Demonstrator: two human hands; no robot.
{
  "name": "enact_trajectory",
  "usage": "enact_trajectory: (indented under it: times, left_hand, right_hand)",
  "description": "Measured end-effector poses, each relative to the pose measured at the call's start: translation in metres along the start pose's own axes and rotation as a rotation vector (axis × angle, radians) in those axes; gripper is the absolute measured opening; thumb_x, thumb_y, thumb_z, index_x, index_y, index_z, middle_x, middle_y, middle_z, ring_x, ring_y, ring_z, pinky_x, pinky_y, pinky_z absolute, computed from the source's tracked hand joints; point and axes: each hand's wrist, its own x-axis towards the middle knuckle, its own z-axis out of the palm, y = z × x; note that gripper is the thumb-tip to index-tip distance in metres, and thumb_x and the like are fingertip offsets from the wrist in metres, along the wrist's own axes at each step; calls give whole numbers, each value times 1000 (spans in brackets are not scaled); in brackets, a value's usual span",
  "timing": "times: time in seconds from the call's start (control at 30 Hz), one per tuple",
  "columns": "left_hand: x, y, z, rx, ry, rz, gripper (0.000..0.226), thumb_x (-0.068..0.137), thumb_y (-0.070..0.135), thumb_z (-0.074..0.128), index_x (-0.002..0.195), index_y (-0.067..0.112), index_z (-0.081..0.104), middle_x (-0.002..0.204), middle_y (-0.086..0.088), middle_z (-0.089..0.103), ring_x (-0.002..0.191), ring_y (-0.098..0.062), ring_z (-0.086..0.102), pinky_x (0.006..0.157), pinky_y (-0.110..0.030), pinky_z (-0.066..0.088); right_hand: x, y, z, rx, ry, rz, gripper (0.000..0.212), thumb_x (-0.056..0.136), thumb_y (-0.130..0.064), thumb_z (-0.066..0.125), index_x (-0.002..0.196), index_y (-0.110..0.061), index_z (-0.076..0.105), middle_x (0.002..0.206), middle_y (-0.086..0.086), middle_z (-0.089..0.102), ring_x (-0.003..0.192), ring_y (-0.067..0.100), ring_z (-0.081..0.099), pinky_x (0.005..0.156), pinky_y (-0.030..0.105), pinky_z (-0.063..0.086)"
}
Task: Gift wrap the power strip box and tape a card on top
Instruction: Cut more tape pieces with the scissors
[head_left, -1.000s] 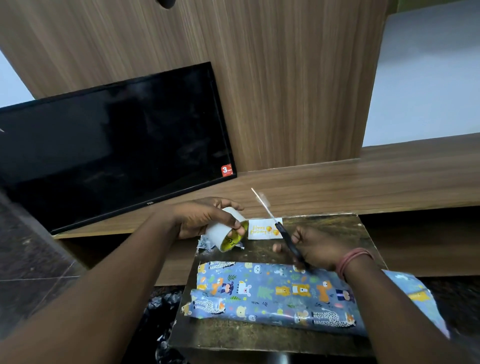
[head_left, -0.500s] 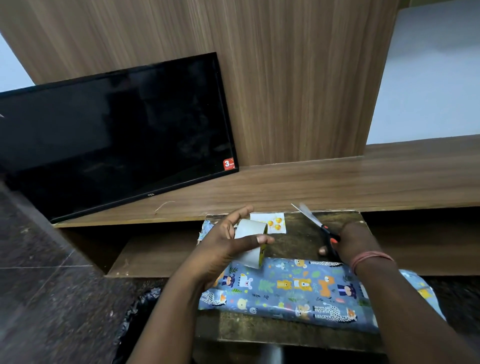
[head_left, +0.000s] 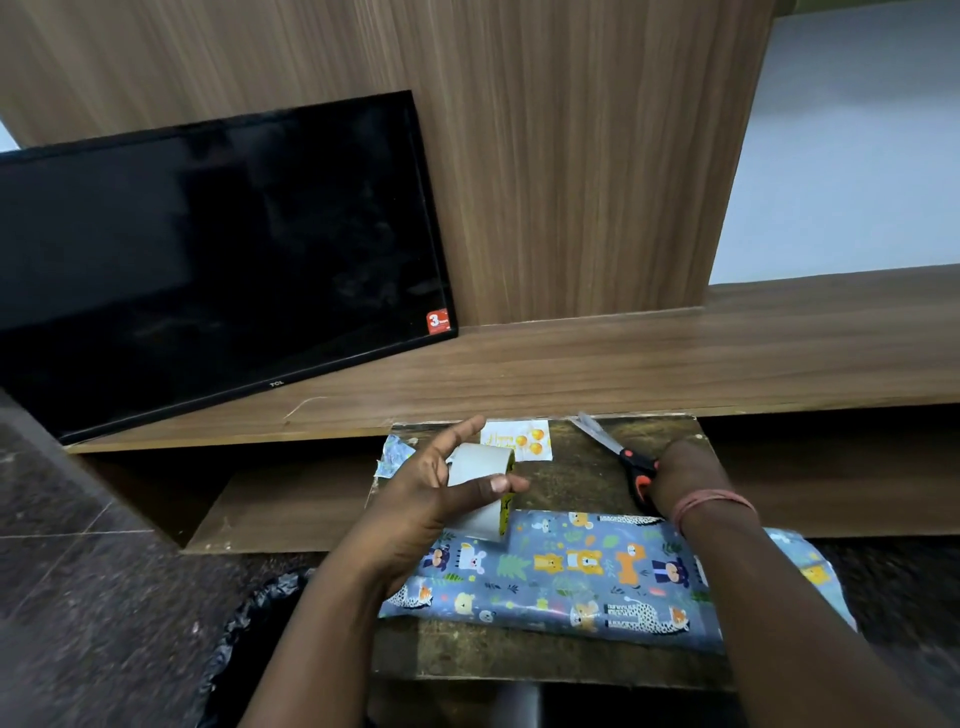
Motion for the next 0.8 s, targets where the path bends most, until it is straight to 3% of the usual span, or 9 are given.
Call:
enact_trajectory:
  times: [0.1, 0.2, 0.3, 0.37, 0.43, 0.5, 0.63, 0.8]
  left_hand:
    - [-1, 1, 1, 27, -29, 1, 81, 87, -2, 70, 153, 25, 31, 112, -17, 76, 103, -19, 73, 84, -23, 56]
    - [-3, 2, 0, 86, -80, 19, 92, 88, -8, 69, 158, 27, 21, 114, -17, 74, 102, -21, 71, 83, -27, 56]
    - [-6, 7, 4, 98, -113, 37, 101, 87, -13, 68, 160, 30, 13, 112, -17, 75, 100, -23, 73, 80, -25, 55]
    - [-8, 10, 7, 119, -117, 44, 102, 87, -22, 59, 161, 28, 9, 95, -12, 76, 80, -12, 73, 70, -18, 53]
    - [-9, 13, 10, 187, -89, 60, 100, 88, -28, 50, 160, 27, 9, 64, 9, 71, 53, 3, 59, 54, -9, 43]
    - [-9, 14, 9, 207, -66, 52, 100, 88, -30, 46, 159, 28, 6, 49, 18, 55, 44, 3, 48, 47, -9, 37]
    - [-1, 1, -7, 221, -51, 26, 111, 81, -16, 59, 161, 37, 3, 53, 11, 42, 48, -6, 35, 51, -25, 27]
    - [1, 3, -3, 153, -69, 47, 105, 90, -28, 45, 160, 32, -4, 51, 17, 53, 47, 2, 45, 51, -12, 39]
  right_hand:
    - [-4, -2, -1, 48, 5, 10, 20, 88, -25, 73, 92, -6, 67, 89, 11, 61, 84, 28, 59, 68, 28, 45]
    - [-16, -11, -6, 56, 137, -96, 17, 91, -26, 68, 89, -10, 63, 104, 15, 68, 97, 32, 65, 77, 31, 51]
    - [-45, -33, -15, 335, 304, -423, 19, 93, -36, 66, 90, -17, 67, 91, -1, 67, 86, 15, 65, 70, 25, 47]
    - [-75, -51, -19, 538, 194, -687, 19, 91, -42, 68, 96, -23, 71, 90, -14, 64, 83, -1, 59, 71, 17, 42]
    - [-96, -62, -16, 497, 74, -859, 41, 86, -53, 68, 118, -28, 69, 109, -15, 60, 102, 2, 55, 88, 22, 44]
    - [-104, -68, -7, 343, 79, -906, 54, 87, -51, 68, 134, -25, 61, 125, -10, 55, 119, 11, 48, 101, 30, 40]
    - [-110, -72, 0, 321, 202, -919, 48, 92, -36, 69, 136, -21, 62, 129, -6, 58, 119, 15, 46, 105, 32, 38]
    - [-110, -71, 6, 288, 331, -986, 31, 94, -24, 67, 124, -18, 71, 124, -4, 68, 115, 17, 58, 101, 37, 47]
